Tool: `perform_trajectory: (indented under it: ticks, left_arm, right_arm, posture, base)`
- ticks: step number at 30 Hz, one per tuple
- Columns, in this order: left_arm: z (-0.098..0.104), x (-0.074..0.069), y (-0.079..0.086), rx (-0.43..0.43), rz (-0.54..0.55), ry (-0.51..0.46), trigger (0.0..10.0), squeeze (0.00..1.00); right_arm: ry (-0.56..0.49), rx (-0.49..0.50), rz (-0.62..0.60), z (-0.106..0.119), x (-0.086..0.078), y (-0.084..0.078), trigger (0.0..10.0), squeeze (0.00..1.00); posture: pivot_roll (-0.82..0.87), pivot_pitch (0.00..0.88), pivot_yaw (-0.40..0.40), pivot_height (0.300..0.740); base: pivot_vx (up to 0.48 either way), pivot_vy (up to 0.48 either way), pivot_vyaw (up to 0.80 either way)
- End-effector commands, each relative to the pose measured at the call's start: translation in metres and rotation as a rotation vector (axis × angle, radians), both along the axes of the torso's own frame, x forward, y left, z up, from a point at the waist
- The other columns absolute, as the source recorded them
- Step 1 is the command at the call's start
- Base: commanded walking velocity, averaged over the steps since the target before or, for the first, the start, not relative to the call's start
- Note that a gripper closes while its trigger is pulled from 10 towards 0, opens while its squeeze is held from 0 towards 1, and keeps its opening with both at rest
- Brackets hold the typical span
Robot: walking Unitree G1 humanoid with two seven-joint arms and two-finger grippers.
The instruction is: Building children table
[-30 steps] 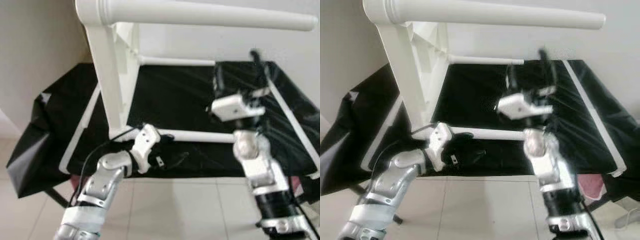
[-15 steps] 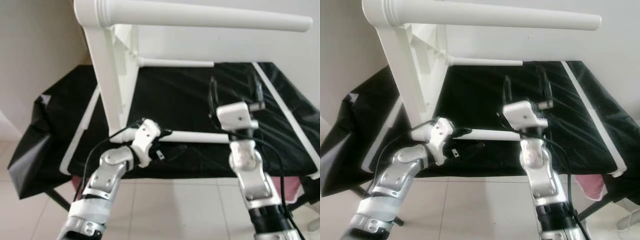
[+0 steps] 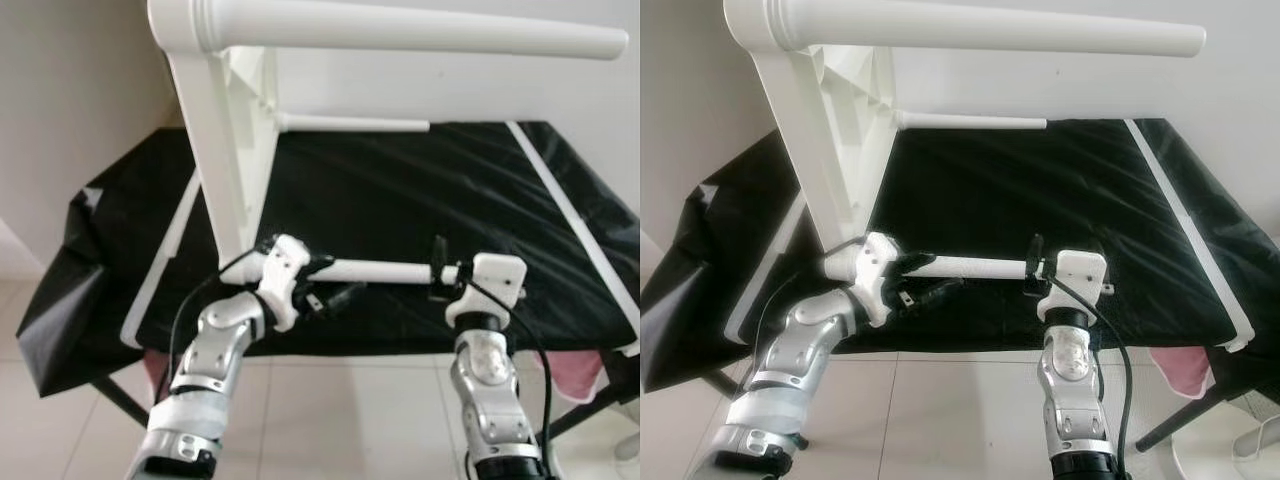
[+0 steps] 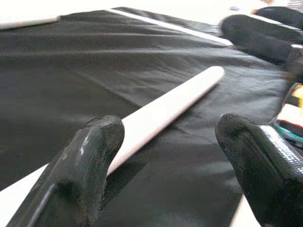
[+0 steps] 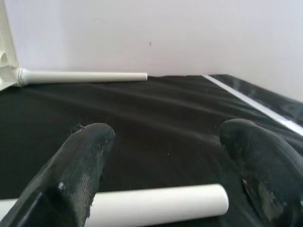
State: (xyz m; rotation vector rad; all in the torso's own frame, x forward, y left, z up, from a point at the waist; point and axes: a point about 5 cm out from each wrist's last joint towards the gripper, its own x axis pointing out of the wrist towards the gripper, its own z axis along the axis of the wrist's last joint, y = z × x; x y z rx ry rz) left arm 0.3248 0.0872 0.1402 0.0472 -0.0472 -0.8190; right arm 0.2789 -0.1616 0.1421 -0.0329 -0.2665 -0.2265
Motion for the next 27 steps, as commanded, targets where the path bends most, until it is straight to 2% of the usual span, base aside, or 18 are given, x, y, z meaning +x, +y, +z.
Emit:
perform_trajectory:
  ticks: [1, 4, 7, 10, 12, 24, 27]
  left_arm:
    - [0.0, 0.01, 0.019, -0.028, 0.38, -0.034, 10.0, 0.0]
    - [0.0, 0.009, 0.018, -0.031, 0.366, -0.039, 10.0, 0.0]
    - [-0.001, -0.001, 0.015, -0.073, 0.336, -0.092, 10.0, 0.0]
    - [-0.003, -0.003, 0.014, -0.075, 0.326, -0.086, 10.0, 0.0]
    - [-0.008, -0.007, 0.009, -0.075, 0.281, -0.058, 10.0, 0.0]
    - [-0.005, -0.007, 0.003, -0.069, 0.296, -0.079, 10.0, 0.0]
    - [-0.006, -0.003, 0.002, -0.084, 0.32, -0.039, 10.0, 0.0]
  right_arm:
    - [0.042, 0.017, 0.007, -0.009, -0.003, 0.002, 10.0, 0.0]
    - [0.048, 0.024, 0.01, -0.011, -0.004, 0.002, 10.0, 0.0]
    - [0.059, 0.016, 0.035, -0.012, -0.009, 0.002, 10.0, 0.0]
    - [0.061, 0.006, 0.037, -0.012, -0.01, 0.001, 10.0, 0.0]
    - [0.058, -0.018, 0.031, -0.011, -0.01, -0.003, 10.0, 0.0]
    - [0.042, -0.052, 0.043, -0.006, -0.008, -0.001, 10.0, 0.0]
    - [0.039, -0.061, 0.047, -0.004, -0.006, -0.001, 10.0, 0.0]
  posture:
    - [-0.03, 0.0, 0.036, 0.74]
    - [-0.03, 0.0, 0.036, 0.74]
    - [-0.03, 0.0, 0.034, 0.74]
    - [-0.03, 0.0, 0.034, 0.74]
    - [-0.03, 0.0, 0.032, 0.74]
    - [-0.03, 0.0, 0.028, 0.74]
    - [-0.03, 0.0, 0.026, 0.74]
  base:
    - [0.0, 0.0, 0.0]
    - [0.0, 0.0, 0.0]
    - [0.0, 0.0, 0.0]
    - [0.0, 0.0, 0.0]
    - [0.0, 0.0, 0.0]
    - [0.0, 0.0, 0.0]
    - [0.0, 0.0, 0.0]
